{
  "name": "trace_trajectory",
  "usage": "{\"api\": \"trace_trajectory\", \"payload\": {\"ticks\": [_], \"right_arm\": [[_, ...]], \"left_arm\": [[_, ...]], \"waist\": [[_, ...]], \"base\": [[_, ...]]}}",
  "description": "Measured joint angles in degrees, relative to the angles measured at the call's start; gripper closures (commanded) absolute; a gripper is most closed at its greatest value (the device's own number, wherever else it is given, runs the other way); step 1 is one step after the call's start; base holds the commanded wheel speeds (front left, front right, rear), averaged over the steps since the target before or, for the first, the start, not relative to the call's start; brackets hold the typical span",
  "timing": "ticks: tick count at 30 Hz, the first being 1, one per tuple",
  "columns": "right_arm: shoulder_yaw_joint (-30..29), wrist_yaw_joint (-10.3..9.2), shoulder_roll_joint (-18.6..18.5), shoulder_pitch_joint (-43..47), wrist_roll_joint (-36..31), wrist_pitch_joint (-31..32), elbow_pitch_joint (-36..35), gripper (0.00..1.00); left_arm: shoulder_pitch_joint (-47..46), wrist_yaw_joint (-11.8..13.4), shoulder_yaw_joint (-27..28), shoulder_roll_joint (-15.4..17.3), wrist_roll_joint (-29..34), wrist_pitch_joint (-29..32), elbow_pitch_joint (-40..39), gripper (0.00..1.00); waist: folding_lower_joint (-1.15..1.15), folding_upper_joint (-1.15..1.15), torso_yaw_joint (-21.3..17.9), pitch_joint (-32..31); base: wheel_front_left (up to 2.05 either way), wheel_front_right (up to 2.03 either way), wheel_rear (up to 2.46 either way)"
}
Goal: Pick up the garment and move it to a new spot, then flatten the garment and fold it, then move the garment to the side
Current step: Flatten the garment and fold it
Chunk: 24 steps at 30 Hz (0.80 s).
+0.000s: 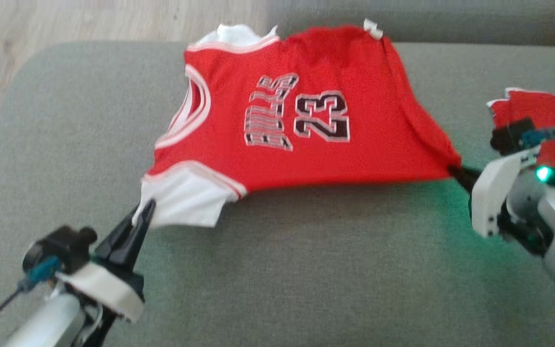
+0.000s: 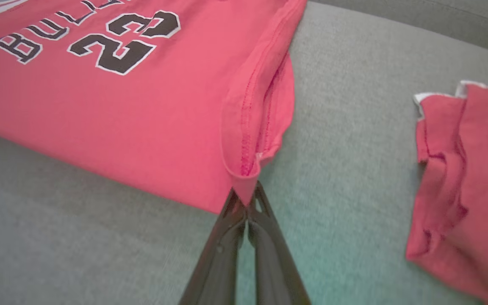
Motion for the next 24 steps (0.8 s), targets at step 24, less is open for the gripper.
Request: {"api": "trace_trajectory", "payload": {"ticks": [24], "right_arm": [[-9.4, 0.0, -6.1, 16.0, 5.7, 6.6, -19.8, 1.0]], "left_arm": [[9.5, 8.9, 0.6, 7.7, -1.7, 5.1, -18.8, 1.0]], "waist": [[0.01, 0.0, -1.6, -3.8]], "base": [[0.0, 0.0, 0.0]]}}
